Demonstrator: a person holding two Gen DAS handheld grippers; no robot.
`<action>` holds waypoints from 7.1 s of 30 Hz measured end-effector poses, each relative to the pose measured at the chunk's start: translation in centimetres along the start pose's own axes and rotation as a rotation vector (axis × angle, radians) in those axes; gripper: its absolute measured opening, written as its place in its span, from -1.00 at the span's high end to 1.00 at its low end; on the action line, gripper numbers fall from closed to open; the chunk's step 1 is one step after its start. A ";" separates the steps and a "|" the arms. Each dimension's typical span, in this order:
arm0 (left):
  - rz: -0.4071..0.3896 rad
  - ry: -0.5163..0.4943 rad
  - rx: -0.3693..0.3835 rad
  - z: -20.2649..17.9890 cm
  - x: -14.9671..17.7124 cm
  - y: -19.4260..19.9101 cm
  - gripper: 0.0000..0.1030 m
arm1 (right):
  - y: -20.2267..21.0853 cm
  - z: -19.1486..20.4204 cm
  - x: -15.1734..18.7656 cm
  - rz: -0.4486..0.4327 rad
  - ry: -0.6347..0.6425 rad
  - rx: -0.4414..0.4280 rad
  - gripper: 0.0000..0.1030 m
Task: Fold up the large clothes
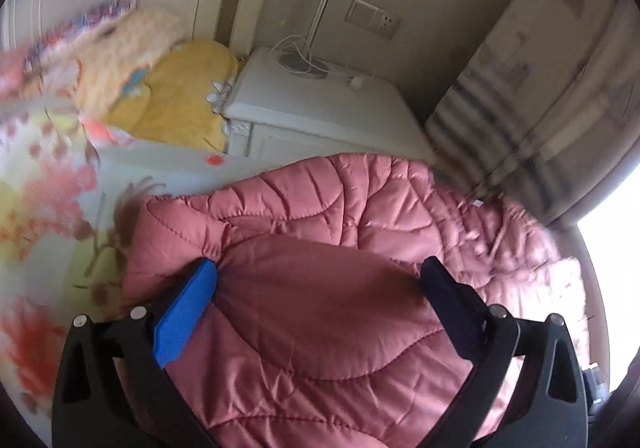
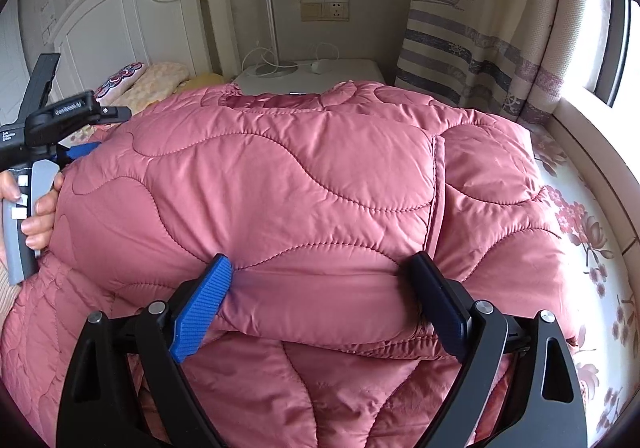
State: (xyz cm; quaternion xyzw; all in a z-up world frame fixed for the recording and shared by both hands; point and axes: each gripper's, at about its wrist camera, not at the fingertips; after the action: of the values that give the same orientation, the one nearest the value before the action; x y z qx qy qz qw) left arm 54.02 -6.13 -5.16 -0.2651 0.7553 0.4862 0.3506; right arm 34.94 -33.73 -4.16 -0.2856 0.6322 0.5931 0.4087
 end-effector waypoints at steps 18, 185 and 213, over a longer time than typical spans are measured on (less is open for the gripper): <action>-0.043 -0.205 -0.123 -4.7 6.2 7.3 -0.95 | -0.2 0.1 0.0 0.009 0.011 0.013 -0.77; -0.329 0.202 -0.055 8.1 6.1 35.4 -0.71 | 18.9 -17.7 1.6 -0.120 -0.638 -0.226 -0.83; -0.187 -0.104 -0.079 2.8 10.1 29.4 0.81 | 21.0 -10.1 3.7 -0.031 -0.125 -0.117 0.74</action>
State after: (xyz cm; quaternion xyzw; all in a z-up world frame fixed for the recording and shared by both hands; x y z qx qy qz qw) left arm 26.74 7.20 2.22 -0.3223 0.6882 0.4940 0.4225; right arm 13.57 -40.43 3.17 -0.2813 0.5651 0.6392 0.4393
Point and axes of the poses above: each gripper's, at about its wrist camera, not at the fingertips, and y roughly against the way its jaws point, z to its left, x to its underside, and after that the axes turned 15 degrees about -z, right-handed
